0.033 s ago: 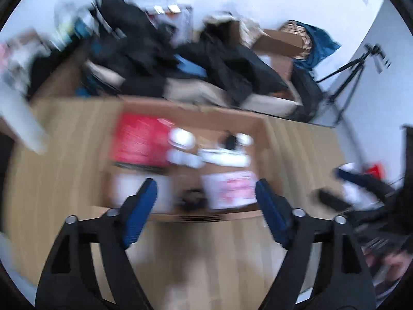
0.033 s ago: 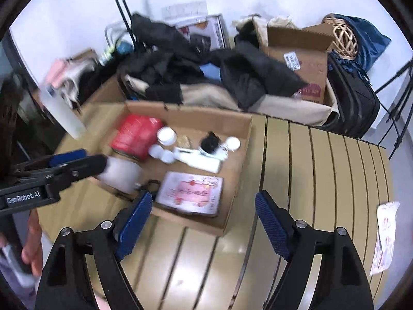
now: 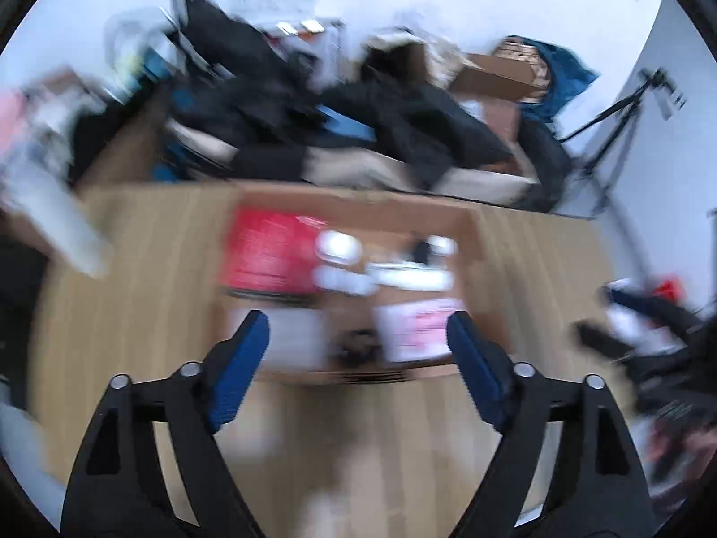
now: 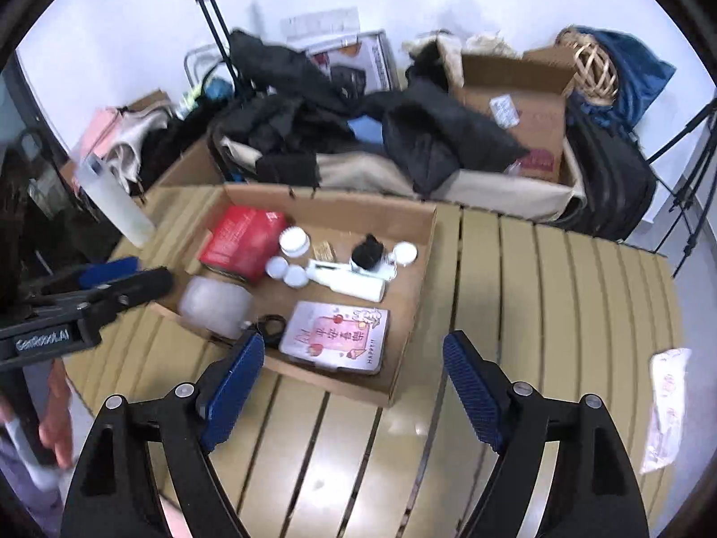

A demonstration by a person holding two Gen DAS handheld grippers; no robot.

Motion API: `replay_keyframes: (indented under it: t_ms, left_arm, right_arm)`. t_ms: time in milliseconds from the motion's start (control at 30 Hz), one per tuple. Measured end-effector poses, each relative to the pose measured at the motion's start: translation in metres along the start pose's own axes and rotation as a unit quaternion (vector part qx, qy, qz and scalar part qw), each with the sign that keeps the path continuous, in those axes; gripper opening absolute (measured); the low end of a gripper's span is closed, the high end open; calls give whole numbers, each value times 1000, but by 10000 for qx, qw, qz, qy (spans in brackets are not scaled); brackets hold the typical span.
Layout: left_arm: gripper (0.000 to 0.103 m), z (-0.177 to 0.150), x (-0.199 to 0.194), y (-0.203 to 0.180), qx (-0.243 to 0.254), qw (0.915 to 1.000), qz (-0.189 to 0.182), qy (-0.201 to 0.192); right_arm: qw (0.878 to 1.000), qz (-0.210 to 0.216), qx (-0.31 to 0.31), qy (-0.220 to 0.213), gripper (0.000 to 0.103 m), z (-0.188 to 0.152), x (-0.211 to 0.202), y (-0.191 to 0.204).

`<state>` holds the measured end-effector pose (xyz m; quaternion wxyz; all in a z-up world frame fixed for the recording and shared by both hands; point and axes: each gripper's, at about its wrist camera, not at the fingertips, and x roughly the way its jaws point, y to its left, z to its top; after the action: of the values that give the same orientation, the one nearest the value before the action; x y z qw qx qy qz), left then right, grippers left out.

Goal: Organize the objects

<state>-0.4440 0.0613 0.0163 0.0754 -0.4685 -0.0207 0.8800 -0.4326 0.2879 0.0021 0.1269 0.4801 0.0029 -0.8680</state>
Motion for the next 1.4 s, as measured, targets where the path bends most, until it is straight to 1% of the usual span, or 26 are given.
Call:
replay_keyframes:
  t_ms: [33,67,100,133,233,300,400,467,500,533,567,633,667,700,733,767,833,867,900,933,967,1033,1133,1200,1300,1400]
  left_arm:
    - [86,-2,-14,7,88,9993,359,-74]
    - [88,-5,-24,14,129,9983,555,-95]
    - [90,-10,-35,19,187,9973,700,-71]
    - [91,-15,-40,25,205,9972,720,-47]
    - [95,-34,-62,34,272,9975,654,-19]
    - [95,-47,-77,33,338,9966,744,-105]
    - [95,-68,-97,28,279,9969,693,-229]
    - [95,-97,-123,30,186,9983,422,-350]
    - [99,-114,-136,32,140,9986,190,-467]
    - [101,-136,-151,35,68,9982,45,-588]
    - [103,-162,-167,38,23,9973,3,-735]
    - [103,-210,-195,38,81,9948,-12,-1013]
    - [103,-232,-205,38,110,9935,-15,-1132]
    - [103,-251,-212,38,110,9924,-19,-1225]
    - [103,-279,-220,38,83,9911,35,-1326]
    - [103,-299,-224,38,46,9899,180,-1406]
    - [103,-340,-228,33,-49,9847,662,-1612]
    - [103,-359,-227,29,-27,9828,810,-1660]
    - [103,-371,-226,26,52,9825,841,-1661]
    - [103,-381,-223,22,203,9837,804,-1597]
    - [103,-384,-219,19,300,9847,829,-1501]
    - [103,-385,-213,17,313,9863,957,-1310]
    - [103,-387,-221,18,169,9859,830,-1446]
    - [103,-388,-225,19,159,9846,864,-1514]
    - [103,-389,-228,18,190,9844,819,-1547]
    - [103,-391,-229,15,268,9839,803,-1577]
  right_arm:
    - [10000,-82,-28,-27,85,0,-12,3]
    - [9999,-140,-55,-38,85,1,-21,5]
    - [9998,-190,-68,-66,85,-2,-31,9]
    - [9997,-223,-61,-94,85,-5,-40,12]
    - [9998,-98,-14,-147,85,-21,-60,24]
    - [9998,-130,-79,-136,85,-34,-71,35]
    - [9992,-183,-234,-269,85,-57,-93,54]
    - [9985,-188,-304,-409,85,-78,-107,65]
    - [9980,-180,-364,-476,85,-91,-114,71]
    - [9976,-133,-422,-535,85,-107,-122,77]
    - [9970,-89,-475,-598,85,-127,-131,85]
    - [9948,-25,-722,-713,85,-166,-145,102]
    - [9927,-28,-827,-874,85,-192,-154,113]
    - [9906,-133,-815,-1091,85,-214,-163,121]
    - [9867,-339,-659,-1450,85,-238,-173,127]
    - [9818,-478,-467,-1777,85,-270,-181,134]
    - [9810,-310,-429,-1864,85,-321,-184,147]
    - [9812,-401,-278,-1865,85,-350,-182,153]
    - [9816,-415,-177,-1855,85,-361,-181,155]
    - [9828,-333,-53,-1815,85,-375,-179,157]
    - [9854,-167,-109,-1690,85,-383,-175,161]
    - [9875,-210,-235,-1548,85,-385,-172,166]
    - [9852,-247,-178,-1689,85,-383,-180,165]
    - [9838,-314,-171,-1755,85,-383,-184,161]
    - [9837,-261,-98,-1777,85,-383,-184,158]
    - [9826,-92,7,-1857,85,-390,-191,154]
